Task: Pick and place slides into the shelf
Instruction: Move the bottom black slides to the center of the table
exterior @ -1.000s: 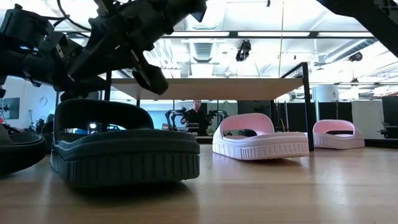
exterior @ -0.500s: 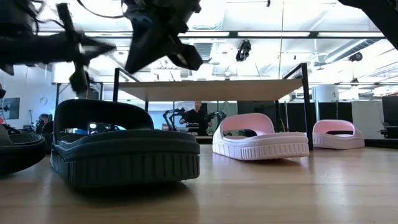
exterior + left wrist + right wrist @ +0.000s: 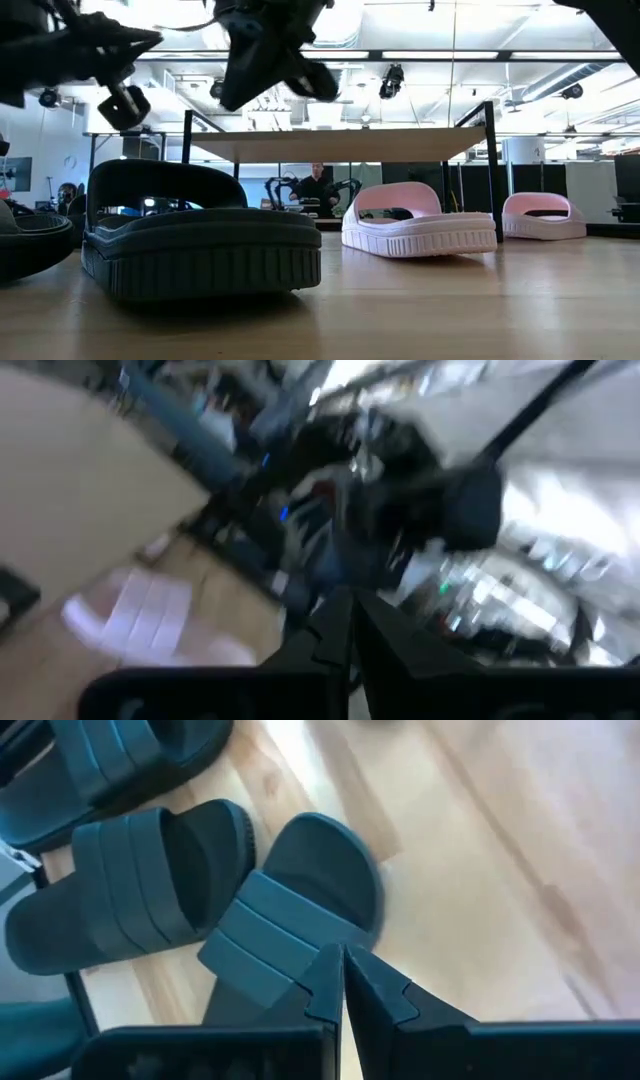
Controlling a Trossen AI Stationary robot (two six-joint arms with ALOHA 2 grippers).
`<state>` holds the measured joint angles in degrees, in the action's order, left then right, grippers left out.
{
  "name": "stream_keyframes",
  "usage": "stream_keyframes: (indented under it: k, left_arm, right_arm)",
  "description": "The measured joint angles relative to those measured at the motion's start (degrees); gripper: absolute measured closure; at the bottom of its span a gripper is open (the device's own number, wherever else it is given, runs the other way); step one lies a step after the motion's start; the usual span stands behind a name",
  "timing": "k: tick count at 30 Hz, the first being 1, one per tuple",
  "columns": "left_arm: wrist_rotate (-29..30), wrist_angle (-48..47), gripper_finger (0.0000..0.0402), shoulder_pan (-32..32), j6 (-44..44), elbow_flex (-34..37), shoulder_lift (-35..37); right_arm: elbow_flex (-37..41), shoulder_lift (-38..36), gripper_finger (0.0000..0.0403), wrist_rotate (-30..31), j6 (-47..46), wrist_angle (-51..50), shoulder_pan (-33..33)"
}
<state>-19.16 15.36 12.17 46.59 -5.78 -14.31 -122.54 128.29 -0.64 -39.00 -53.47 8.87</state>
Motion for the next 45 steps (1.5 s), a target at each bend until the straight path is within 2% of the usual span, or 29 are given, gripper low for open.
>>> stream_keyframes:
  k: [6, 10, 13, 16, 21, 27, 30, 33, 35, 37, 40, 42, 45]
  left_arm:
    - [3.0, -28.8, 0.0402, -5.0, -15.7, -16.8, 1.1]
    - [4.5, -41.9, 0.0402, -7.2, -21.6, -27.6, -1.8]
    - [4.4, -51.1, 0.0402, -8.9, -22.2, -32.2, -5.2]
    - [4.3, -58.4, 0.0402, -11.3, -22.9, -32.6, -9.0]
    - [4.2, -56.0, 0.0402, -18.3, -22.7, -30.1, -16.8]
    - [4.6, -36.3, 0.0402, -29.4, -27.3, -32.5, -25.1]
    - [6.9, -40.0, 0.0402, -31.9, -28.9, -33.9, -29.3]
    - [8.7, -48.9, 0.0402, -34.8, -25.1, -32.5, -33.1]
    - [10.0, -49.3, 0.0402, -38.2, -23.3, -31.1, -34.8]
    - [13.2, -46.8, 0.0402, -42.5, -21.9, -30.4, -36.2]
    - [22.9, -43.7, 0.0402, -47.4, -21.6, -30.3, -38.6]
    - [28.5, -41.1, 0.0402, -48.6, -21.9, -30.3, -39.8]
    - [33.7, -41.4, 0.0402, -48.7, -22.0, -30.3, -41.8]
  right_arm:
    - [0.0, -4.7, 0.0394, 5.0, -0.1, -1.6, 0.0]
    - [0.0, -7.9, 0.0394, 8.1, 0.0, -2.4, -0.7]
    - [0.0, -9.3, 0.0394, 9.8, -0.1, -5.2, -1.8]
    - [0.1, -9.5, 0.0394, 9.9, -0.9, -8.4, -2.9]
    - [0.2, -9.5, 0.0394, 9.9, -1.1, -10.7, -3.3]
    - [0.5, -9.4, 0.0394, 9.8, -3.0, -10.8, -3.2]
    - [0.6, -9.4, 0.0394, 9.7, -4.2, -11.1, -3.1]
    - [0.7, -9.4, 0.0394, 9.7, -4.5, -11.8, -2.5]
    - [0.7, -9.4, 0.0394, 9.7, -5.1, -12.6, -2.0]
    - [0.7, -9.4, 0.0394, 9.7, -5.9, -13.6, -1.4]
    - [0.8, -9.4, 0.0394, 9.7, -7.0, -14.0, -0.4]
    - [0.8, -9.4, 0.0394, 9.8, -7.6, -14.0, 0.3]
    - [0.8, -9.4, 0.0394, 10.3, -8.6, -14.1, 1.3]
